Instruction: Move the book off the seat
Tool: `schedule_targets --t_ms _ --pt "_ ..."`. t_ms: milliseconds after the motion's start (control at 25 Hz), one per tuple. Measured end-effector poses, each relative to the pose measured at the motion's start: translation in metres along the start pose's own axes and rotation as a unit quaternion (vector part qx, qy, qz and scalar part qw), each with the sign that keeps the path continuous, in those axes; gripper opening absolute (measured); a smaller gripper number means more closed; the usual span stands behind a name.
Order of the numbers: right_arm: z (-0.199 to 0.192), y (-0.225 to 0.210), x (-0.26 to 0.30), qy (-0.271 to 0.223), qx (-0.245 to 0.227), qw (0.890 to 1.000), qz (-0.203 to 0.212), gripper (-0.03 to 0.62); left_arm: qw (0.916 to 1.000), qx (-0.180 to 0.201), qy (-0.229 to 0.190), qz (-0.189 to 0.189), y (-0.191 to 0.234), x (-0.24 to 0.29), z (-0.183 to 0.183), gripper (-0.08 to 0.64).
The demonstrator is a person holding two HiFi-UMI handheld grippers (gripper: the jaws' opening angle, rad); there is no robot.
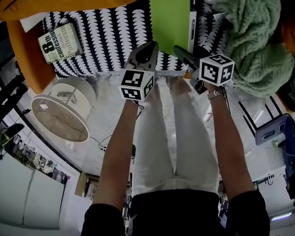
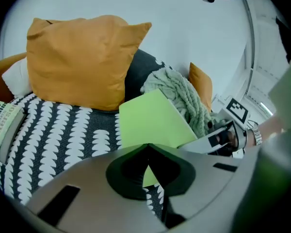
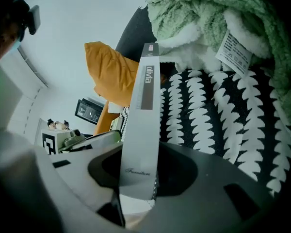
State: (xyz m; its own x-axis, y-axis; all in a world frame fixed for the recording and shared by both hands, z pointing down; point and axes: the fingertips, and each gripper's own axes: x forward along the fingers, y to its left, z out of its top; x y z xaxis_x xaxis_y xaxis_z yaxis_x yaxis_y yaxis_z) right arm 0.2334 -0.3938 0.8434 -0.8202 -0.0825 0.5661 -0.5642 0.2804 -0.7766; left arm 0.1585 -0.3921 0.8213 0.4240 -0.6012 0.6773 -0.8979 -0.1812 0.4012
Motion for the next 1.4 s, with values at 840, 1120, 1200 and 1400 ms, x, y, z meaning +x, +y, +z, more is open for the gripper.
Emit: schedule_targets --t_ms 840,1120,1200,1400 --pt "0.033 0.13 -0.087 -0.004 -0.105 0.993 0.049 0.155 0.9804 -0.032 -0.189 0.045 -0.047 -0.154 0.112 0.011" --pt "0.051 0.188 -0.109 -0.011 -0.13 0.99 0.06 0.155 0.9678 -0.069 -0.229 0.078 -0.05 -0.229 0.128 0.011" --pt "0.057 0.207 -0.119 -0.019 -0.134 0.989 0.061 0.155 0.9657 -0.067 -0.238 0.08 -0.054 -0.253 0.139 0.011" --pt "0.078 0.262 -0.138 -0.03 -0.149 0.984 0.091 0.155 0.9575 -0.052 -0.265 0.1 -0.064 -0.305 0.173 0.011"
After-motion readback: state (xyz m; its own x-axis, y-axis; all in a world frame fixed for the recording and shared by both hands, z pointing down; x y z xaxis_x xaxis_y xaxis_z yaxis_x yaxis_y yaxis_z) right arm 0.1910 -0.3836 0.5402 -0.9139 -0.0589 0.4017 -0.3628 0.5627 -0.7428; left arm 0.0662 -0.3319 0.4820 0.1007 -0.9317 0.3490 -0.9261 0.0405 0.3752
